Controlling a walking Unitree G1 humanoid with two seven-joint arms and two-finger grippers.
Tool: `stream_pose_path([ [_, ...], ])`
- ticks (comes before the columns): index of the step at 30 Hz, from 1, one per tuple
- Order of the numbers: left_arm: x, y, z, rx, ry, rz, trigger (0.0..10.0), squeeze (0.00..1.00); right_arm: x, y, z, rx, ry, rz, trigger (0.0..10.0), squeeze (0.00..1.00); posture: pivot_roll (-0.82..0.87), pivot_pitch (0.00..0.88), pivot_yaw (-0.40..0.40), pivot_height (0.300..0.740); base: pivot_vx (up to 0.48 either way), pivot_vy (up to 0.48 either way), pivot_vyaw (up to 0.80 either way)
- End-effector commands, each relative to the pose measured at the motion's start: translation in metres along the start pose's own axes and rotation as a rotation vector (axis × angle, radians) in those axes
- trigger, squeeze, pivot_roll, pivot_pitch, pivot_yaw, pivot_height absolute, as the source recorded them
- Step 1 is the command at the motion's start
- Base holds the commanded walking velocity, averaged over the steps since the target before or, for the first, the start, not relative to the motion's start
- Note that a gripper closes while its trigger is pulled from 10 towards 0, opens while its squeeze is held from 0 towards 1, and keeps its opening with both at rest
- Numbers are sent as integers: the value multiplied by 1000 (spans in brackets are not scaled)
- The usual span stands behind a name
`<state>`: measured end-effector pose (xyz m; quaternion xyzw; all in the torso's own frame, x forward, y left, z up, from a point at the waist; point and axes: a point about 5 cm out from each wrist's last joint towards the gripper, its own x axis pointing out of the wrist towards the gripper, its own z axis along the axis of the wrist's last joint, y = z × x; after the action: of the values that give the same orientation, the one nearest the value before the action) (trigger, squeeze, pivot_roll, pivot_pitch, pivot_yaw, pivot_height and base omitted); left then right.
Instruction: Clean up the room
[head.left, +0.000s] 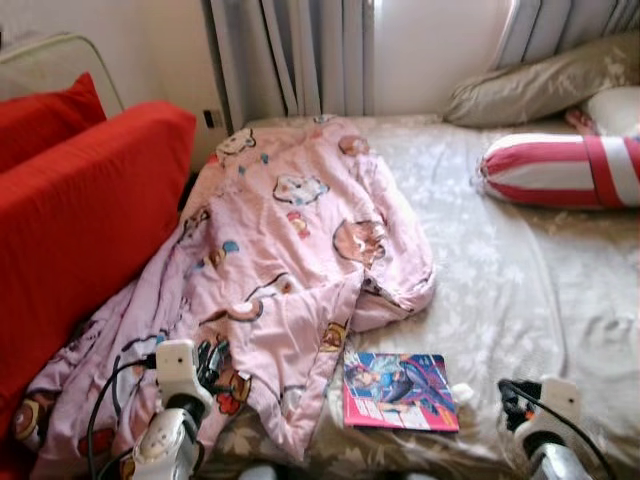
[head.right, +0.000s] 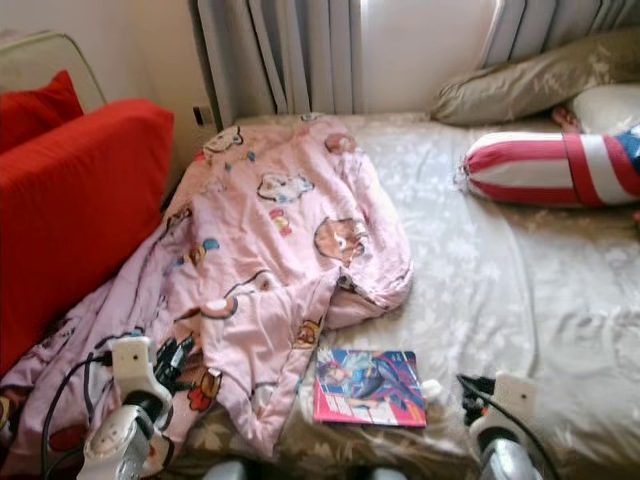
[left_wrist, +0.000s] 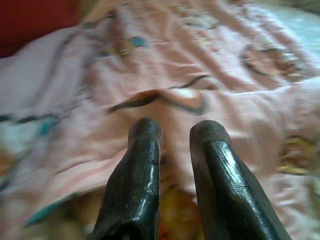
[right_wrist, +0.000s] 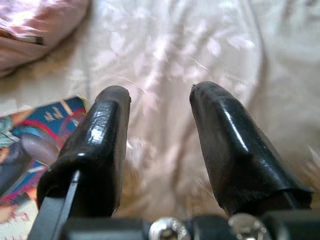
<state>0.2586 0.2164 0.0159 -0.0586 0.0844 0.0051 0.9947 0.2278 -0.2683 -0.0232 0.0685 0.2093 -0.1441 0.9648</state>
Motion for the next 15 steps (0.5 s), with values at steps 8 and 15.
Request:
stream_pose_path([
  [8,-5,14,8,22,-13,26,10000,0,13,-3,22,-86,9,2,10000,0,84,79,25,620,0,0,0],
  [15,-9,17,18,45,-34,4,10000,0,23,-10,40,-358,76,3,10000,1000,115,166,47,620,0,0,0],
])
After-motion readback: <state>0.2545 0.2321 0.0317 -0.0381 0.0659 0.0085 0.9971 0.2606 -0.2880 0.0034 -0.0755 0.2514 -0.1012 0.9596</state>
